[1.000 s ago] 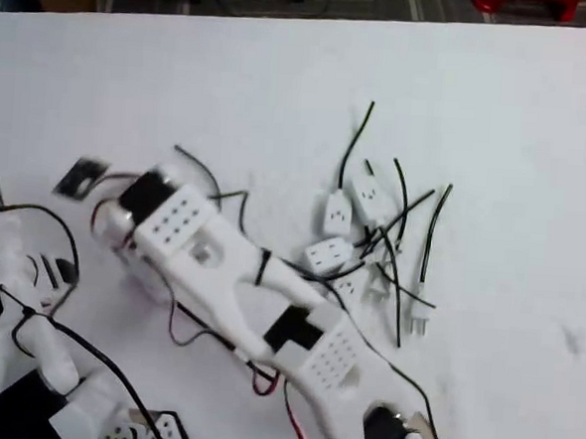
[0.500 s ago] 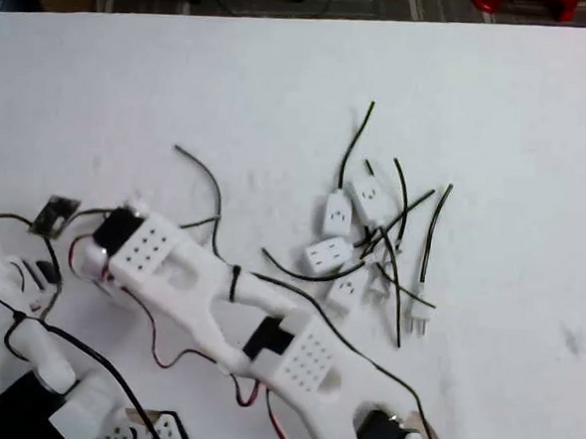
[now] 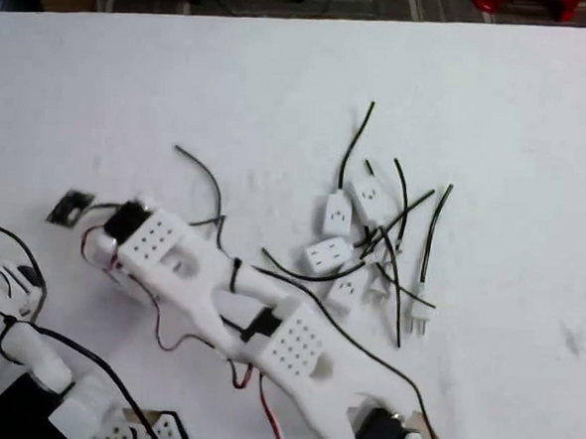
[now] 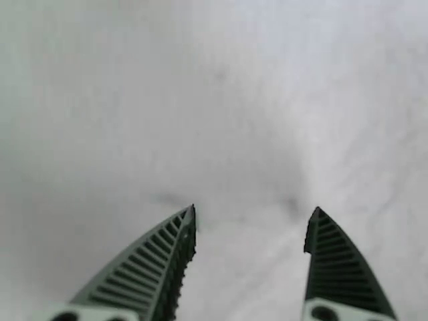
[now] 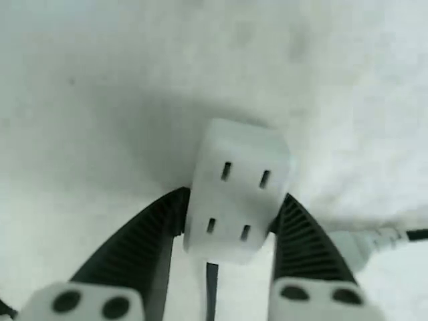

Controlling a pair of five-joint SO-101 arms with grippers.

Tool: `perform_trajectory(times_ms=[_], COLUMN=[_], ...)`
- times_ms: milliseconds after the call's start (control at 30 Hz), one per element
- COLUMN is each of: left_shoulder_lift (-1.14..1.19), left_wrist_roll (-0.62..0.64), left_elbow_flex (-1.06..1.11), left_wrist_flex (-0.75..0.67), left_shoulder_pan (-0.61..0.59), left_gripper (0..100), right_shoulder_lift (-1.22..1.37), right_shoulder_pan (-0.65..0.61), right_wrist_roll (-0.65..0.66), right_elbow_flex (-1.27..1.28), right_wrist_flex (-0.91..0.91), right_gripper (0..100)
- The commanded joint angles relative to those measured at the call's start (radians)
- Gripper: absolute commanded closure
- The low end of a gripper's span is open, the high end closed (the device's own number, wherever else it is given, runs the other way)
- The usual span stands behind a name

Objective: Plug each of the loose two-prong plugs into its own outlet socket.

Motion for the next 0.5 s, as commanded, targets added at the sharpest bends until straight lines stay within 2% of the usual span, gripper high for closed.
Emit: perform_trajectory(times_ms=[0, 133, 267, 467], left_shoulder_lift=[-0.036, -0.036, -0.036, -0.036], left_wrist_roll=[0.011, 0.011, 0.005, 0.005], left_elbow_flex=[-0.002, -0.002, 0.000, 0.000], left_wrist_flex=[-0.015, -0.015, -0.015, -0.015], left_shoulder_pan=[-0.007, -0.005, 0.012, 0.019], left_gripper=[74, 74, 74, 74], right_shoulder_lift=[-0.013, -0.018, -0.051, -0.058], right_shoulder_pan=[0.113, 0.248, 0.390, 0.509], right_wrist_roll=[-0.103, -0.236, -0.439, -0.687], right_elbow_flex=[-0.187, -0.345, -0.331, -0.255], right_wrist_flex=[0.108, 0.170, 0.168, 0.165], right_gripper=[88.9, 90.6, 90.5, 90.5])
